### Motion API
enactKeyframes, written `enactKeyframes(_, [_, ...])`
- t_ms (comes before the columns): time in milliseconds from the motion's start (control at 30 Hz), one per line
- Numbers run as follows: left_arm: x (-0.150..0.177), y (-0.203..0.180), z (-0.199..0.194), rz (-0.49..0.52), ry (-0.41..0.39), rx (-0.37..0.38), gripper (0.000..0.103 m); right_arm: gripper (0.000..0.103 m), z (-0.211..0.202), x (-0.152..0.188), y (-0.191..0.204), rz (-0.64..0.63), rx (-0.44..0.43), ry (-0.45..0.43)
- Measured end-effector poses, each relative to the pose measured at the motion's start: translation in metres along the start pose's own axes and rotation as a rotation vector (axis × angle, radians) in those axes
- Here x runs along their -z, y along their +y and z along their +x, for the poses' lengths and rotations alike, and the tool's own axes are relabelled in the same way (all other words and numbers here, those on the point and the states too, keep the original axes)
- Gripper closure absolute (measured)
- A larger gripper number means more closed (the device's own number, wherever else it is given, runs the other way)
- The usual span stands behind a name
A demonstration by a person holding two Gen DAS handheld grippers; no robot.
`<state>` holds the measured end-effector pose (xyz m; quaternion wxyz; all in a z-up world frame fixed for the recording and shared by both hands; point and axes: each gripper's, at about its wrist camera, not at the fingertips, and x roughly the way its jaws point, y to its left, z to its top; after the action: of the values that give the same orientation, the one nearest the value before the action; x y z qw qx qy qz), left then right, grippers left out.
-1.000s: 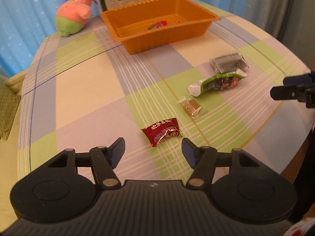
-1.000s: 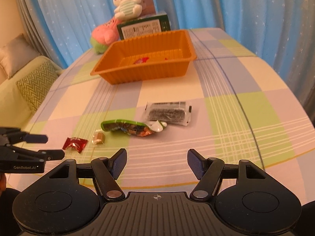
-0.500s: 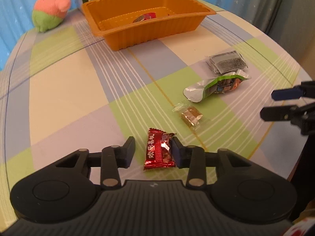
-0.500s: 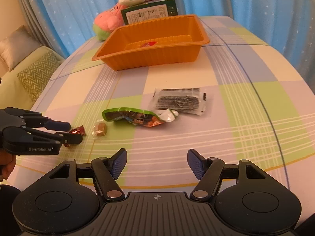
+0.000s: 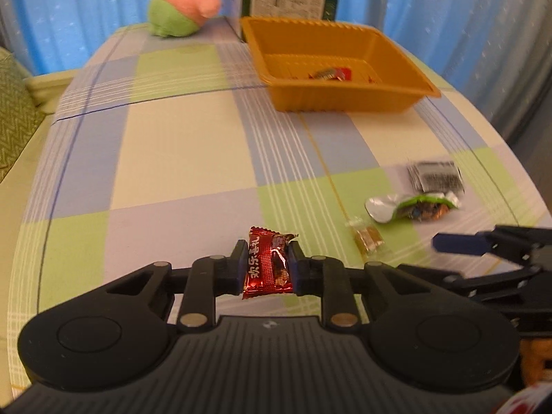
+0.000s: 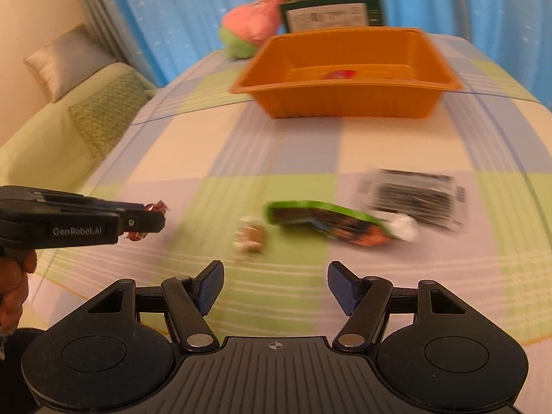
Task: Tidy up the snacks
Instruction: 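Grasp the dark red packet with the left gripper while the right grasps the clear-wrapped brown candy, then carry both held candies toward the orange tray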
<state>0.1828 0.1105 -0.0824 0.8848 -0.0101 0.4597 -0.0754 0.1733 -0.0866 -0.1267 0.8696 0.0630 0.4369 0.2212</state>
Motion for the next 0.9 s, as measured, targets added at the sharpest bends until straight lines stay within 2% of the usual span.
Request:
enactKeyframes(100, [0.001,0.007,-0.009,-0.052,-0.025,-0.006,0.082,0.037,0.014,-0.005,0.013,-0.010,-0.009,-0.005])
enactKeyframes(167, [0.002,0.009,-0.014,-0.079,-0.041,-0.010,0.082,0.048,0.025,-0.008,0.020,-0.020,-0.001,-0.002])
enactKeyframes(300, [0.006,0.012,-0.021,-0.126,-0.062,-0.007,0.082,0.056,0.040,-0.009,0.030,-0.059,0.063,-0.017])
enactKeyframes(400, [0.010,0.011,-0.023,-0.138,-0.067,-0.008,0.082,0.070,0.043,-0.007,0.035,-0.088,0.104,-0.032])
enactKeyframes(433, [0.011,0.010,-0.024,-0.141,-0.066,-0.008,0.082,0.079,0.043,-0.006,0.034,-0.096,0.113,-0.033])
enactKeyframes(467, [0.012,0.010,-0.024,-0.143,-0.066,-0.008,0.082,0.081,0.043,-0.006,0.034,-0.099,0.113,-0.033])
enactKeyframes(633, [0.017,0.006,-0.028,-0.158,-0.068,-0.011,0.082,0.082,0.030,-0.004,0.030,-0.091,0.102,-0.042])
enactKeyframes(900, [0.020,-0.013,-0.045,-0.163,-0.084,-0.011,0.082,0.082,-0.018,-0.009,0.023,-0.039,0.094,-0.102])
